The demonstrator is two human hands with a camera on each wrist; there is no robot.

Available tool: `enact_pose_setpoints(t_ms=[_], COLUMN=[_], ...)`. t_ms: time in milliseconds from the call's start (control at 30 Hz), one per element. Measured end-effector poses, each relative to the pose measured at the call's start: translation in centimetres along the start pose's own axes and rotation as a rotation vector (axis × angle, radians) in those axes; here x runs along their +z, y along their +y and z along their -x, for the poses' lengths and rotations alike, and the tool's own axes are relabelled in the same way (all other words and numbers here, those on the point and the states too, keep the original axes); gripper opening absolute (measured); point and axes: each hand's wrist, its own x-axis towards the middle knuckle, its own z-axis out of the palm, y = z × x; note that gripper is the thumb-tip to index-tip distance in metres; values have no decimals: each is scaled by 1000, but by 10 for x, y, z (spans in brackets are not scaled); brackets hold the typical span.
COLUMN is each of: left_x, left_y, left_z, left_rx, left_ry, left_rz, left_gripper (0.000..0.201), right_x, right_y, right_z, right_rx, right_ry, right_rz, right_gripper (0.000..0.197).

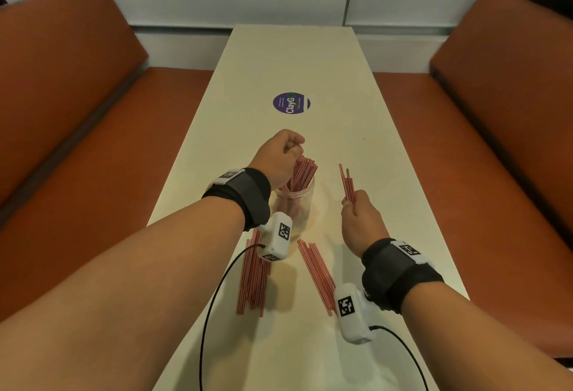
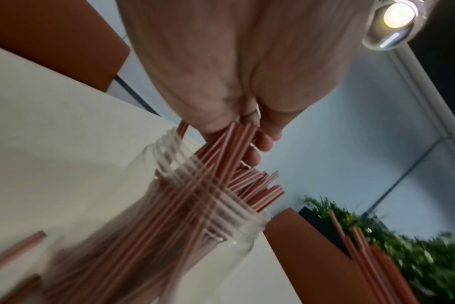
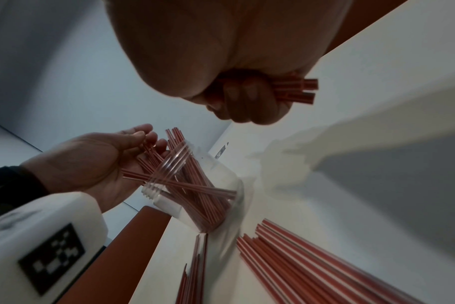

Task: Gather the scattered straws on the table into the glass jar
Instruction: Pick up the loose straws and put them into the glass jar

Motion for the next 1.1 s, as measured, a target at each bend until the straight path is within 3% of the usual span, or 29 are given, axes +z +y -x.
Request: enact_pose_setpoints(t_ms=[100,200,333,433,533,767,867,933,1000,1100], left_x=[-7,-31,-45,-41,-39,-33,-30,-28,-26,-26], left_y=[9,4,-42,-61,-66,-70,-65,-60,-55,-56], left_z=[3,15,35,38,40,46,44,43,42,37], left_rx=[48,78,-104,-130,-140,-150,-128,-74,-46,-98], left_ry=[71,193,5,-53,-44,-98,-135,-157,-170,-193], left_rz=[0,33,-211,-232,-231,-229,-285,-318,-337,-374], left_gripper=[21,49,95,98,97,94,92,85,78,83], right_x=[-2,-5,-7,-8,3,34,31,21,14,18], right_y=[-2,-4,-37,-76,-95,-83,-86,-87,-79,-66], right_z=[-1,-6,-17,-32,-46,-49,-51,-52,-55,-55], right_rx=[-16,-9,-47,-175,-194,-138,-189,-256,-305,-307], right_ry=[7,20,-44,-84,-132,-149,-53,88,157,-67], right_rz=[-46,-177,-527,-699,-806,-610,-608,-626,-478,-56], right_gripper=[26,21,21,25,26,20,11,21,41,95])
